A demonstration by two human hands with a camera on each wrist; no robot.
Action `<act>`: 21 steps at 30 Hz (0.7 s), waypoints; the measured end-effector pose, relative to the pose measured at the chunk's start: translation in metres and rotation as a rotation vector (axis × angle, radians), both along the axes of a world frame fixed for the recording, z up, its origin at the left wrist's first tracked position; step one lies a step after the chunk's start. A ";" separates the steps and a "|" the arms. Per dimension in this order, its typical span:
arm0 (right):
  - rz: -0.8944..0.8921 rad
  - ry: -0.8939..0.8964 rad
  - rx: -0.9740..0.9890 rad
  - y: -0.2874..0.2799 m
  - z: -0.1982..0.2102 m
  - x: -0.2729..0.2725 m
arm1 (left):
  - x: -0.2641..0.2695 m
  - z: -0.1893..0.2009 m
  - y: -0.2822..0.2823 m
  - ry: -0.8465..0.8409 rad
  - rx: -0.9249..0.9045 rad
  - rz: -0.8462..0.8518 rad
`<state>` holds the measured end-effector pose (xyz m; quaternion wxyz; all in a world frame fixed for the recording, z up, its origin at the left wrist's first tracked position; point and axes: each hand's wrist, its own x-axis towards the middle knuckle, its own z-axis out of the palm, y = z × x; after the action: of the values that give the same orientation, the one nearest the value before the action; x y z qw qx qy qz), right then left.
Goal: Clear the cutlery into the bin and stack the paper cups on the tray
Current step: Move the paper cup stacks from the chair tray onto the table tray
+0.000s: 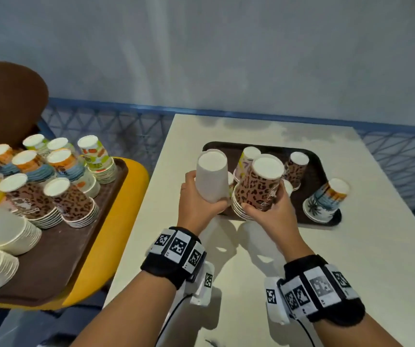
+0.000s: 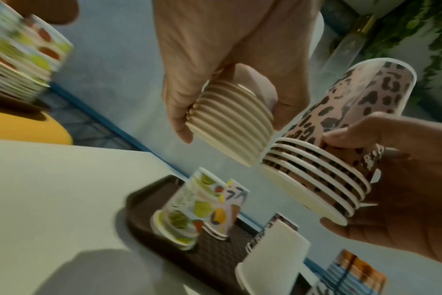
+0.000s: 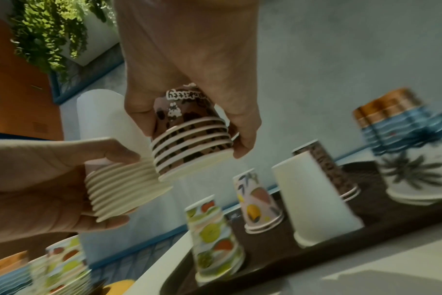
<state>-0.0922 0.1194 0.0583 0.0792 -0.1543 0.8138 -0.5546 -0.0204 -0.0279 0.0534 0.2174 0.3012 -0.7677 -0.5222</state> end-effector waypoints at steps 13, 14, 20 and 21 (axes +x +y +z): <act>-0.157 0.031 0.038 0.124 0.002 -0.091 | -0.138 0.000 0.108 -0.010 -0.070 -0.154; -0.162 0.028 0.035 0.128 0.003 -0.095 | -0.143 -0.003 0.111 -0.023 -0.085 -0.163; -0.142 0.053 0.009 0.135 0.013 -0.124 | -0.153 -0.028 0.116 -0.186 -0.084 -0.167; -0.139 0.062 0.000 0.133 0.015 -0.129 | -0.153 -0.032 0.115 -0.213 -0.091 -0.160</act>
<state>-0.2212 0.2524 0.0733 0.0154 -0.1146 0.8246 -0.5538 -0.1729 0.0873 0.0210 0.1058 0.2826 -0.8309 -0.4675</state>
